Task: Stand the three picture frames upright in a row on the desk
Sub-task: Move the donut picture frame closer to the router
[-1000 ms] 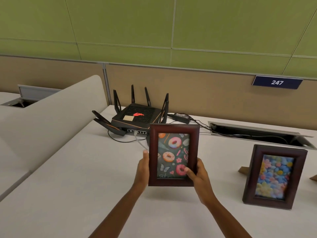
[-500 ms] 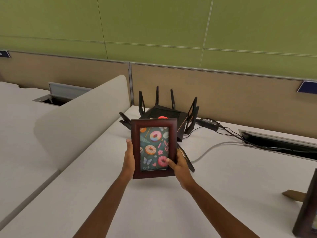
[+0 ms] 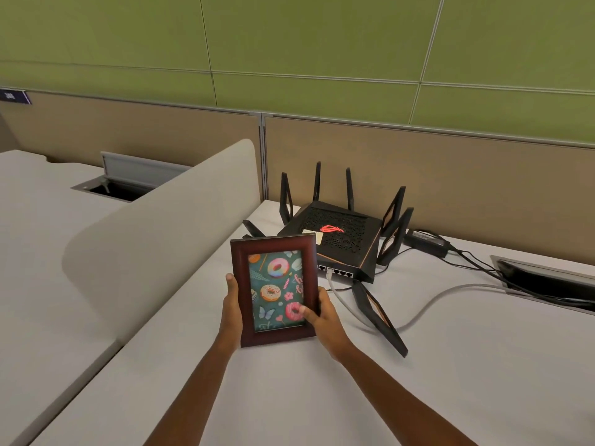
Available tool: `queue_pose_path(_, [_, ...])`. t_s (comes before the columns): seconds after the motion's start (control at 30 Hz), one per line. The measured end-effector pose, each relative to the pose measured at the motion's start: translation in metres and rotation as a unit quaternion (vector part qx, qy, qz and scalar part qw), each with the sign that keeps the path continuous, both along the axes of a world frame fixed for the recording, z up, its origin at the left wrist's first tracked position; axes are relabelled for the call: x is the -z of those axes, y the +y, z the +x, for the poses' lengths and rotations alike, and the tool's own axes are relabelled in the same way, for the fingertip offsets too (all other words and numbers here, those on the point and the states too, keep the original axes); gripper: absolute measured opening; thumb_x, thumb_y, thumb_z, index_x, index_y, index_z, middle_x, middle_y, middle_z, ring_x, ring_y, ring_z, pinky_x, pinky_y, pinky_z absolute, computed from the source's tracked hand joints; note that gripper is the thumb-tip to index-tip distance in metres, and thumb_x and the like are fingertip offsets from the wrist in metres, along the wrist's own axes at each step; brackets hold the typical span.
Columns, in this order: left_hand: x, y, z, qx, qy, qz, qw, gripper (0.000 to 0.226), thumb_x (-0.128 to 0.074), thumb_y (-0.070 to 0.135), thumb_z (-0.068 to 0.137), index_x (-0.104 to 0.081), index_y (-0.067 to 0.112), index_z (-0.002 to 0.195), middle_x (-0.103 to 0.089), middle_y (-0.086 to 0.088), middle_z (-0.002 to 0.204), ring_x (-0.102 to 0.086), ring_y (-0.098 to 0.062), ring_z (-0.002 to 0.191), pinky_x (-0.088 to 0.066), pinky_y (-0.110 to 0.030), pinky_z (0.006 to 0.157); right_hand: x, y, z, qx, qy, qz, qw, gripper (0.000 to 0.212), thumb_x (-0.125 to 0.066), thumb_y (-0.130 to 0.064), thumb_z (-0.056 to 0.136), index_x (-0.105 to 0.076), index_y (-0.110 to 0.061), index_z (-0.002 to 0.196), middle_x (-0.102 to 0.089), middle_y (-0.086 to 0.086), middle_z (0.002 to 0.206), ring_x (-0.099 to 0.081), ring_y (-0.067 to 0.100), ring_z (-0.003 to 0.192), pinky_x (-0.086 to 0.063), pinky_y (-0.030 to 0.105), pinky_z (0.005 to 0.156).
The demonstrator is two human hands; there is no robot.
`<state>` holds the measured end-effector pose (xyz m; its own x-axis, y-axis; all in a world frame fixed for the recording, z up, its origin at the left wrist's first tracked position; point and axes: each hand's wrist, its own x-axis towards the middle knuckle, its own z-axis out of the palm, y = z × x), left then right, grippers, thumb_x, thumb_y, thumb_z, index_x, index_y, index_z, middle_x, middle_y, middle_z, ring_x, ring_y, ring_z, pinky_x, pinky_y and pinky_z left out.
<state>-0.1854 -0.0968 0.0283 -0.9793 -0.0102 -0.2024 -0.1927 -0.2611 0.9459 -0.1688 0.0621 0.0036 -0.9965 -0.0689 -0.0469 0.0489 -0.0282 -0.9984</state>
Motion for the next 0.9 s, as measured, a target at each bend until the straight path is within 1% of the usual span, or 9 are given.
queue_pose_path(0.13, [0.005,-0.002,-0.007,-0.005,0.001,-0.008,1.0,0.065,-0.008,0.052,0.094,-0.051,0.014,0.125,-0.058,-0.017,0.125,-0.057,-0.037,0.11,-0.042,-0.051,0.102,0.002,-0.002,-0.006,0.003,0.0,0.005,1.0,0.026,-0.049,-0.009,0.09,-0.038,-0.021,0.111,-0.054,0.004,0.113,-0.06,0.007,0.093,-0.056,0.014,0.066])
queue_pose_path(0.27, [0.011,-0.003,-0.009,-0.029,-0.011,-0.027,0.999,0.069,-0.006,0.052,0.094,-0.048,0.011,0.13,-0.057,-0.018,0.128,-0.056,-0.038,0.115,-0.042,-0.052,0.103,-0.002,-0.002,-0.006,-0.004,-0.005,0.03,1.0,0.029,-0.049,-0.012,0.091,-0.035,-0.023,0.114,-0.053,0.003,0.116,-0.058,0.015,0.1,-0.057,0.015,0.07])
queue_pose_path(0.37, [0.013,0.002,-0.005,-0.115,0.027,-0.084,0.989,0.06,-0.009,0.045,0.098,-0.04,0.012,0.137,-0.05,-0.017,0.137,-0.052,-0.035,0.122,-0.043,-0.045,0.103,-0.008,-0.001,0.0,-0.013,-0.005,0.059,0.998,0.04,-0.052,-0.013,0.089,-0.032,-0.02,0.123,-0.051,0.002,0.118,-0.056,0.009,0.099,-0.055,0.011,0.068])
queue_pose_path(0.43, [0.012,0.007,0.004,-0.23,0.077,-0.209,0.947,0.058,-0.016,0.043,0.097,-0.033,0.01,0.141,-0.036,-0.017,0.148,-0.037,-0.033,0.135,-0.033,-0.045,0.108,-0.009,0.003,0.008,-0.002,0.001,0.103,0.995,0.053,-0.055,-0.017,0.088,-0.027,-0.014,0.133,-0.05,0.008,0.127,-0.054,0.012,0.105,-0.053,0.012,0.072])
queue_pose_path(0.5, [0.01,0.01,0.017,-0.276,0.132,-0.325,0.895,0.073,-0.015,0.054,0.091,-0.032,0.004,0.141,-0.027,-0.022,0.151,-0.027,-0.035,0.139,-0.028,-0.048,0.111,-0.008,0.01,0.018,0.035,0.015,0.179,0.983,0.061,-0.053,-0.023,0.088,-0.022,-0.013,0.139,-0.043,0.013,0.138,-0.047,0.021,0.121,-0.044,0.021,0.089])
queue_pose_path(0.6, [0.016,0.019,0.034,-0.232,0.259,-0.462,0.816,0.072,-0.01,0.055,0.093,-0.031,0.004,0.138,-0.024,-0.022,0.149,-0.026,-0.036,0.138,-0.035,-0.05,0.104,-0.009,0.024,0.037,0.072,0.04,0.267,0.96,0.058,-0.049,-0.027,0.09,-0.022,-0.014,0.14,-0.037,0.012,0.144,-0.038,0.022,0.131,-0.035,0.033,0.104])
queue_pose_path(0.73, [0.016,0.043,0.06,-0.137,0.387,-0.544,0.732,0.052,-0.018,0.042,0.097,-0.026,0.01,0.137,-0.026,-0.015,0.142,-0.025,-0.033,0.133,-0.036,-0.045,0.102,-0.016,0.05,0.065,0.098,0.073,0.354,0.927,0.052,-0.044,-0.026,0.093,-0.026,-0.014,0.139,-0.032,0.009,0.149,-0.028,0.021,0.138,-0.026,0.034,0.112])
queue_pose_path(0.8, [0.014,0.061,0.073,-0.105,0.405,-0.565,0.711,0.051,-0.019,0.039,0.097,-0.032,0.008,0.136,-0.028,-0.016,0.142,-0.028,-0.032,0.132,-0.036,-0.04,0.107,-0.02,0.068,0.079,0.109,0.085,0.394,0.909,0.05,-0.042,-0.027,0.093,-0.026,-0.015,0.139,-0.031,0.008,0.149,-0.026,0.021,0.139,-0.024,0.036,0.114])
queue_pose_path(0.9, [0.012,0.091,0.091,-0.053,0.391,-0.579,0.713,0.052,-0.017,0.04,0.097,-0.035,0.009,0.135,-0.031,-0.017,0.144,-0.029,-0.029,0.133,-0.033,-0.038,0.109,-0.028,0.097,0.104,0.127,0.106,0.455,0.875,0.051,-0.037,-0.034,0.094,-0.025,-0.017,0.14,-0.028,0.008,0.151,-0.017,0.023,0.142,-0.017,0.037,0.117])
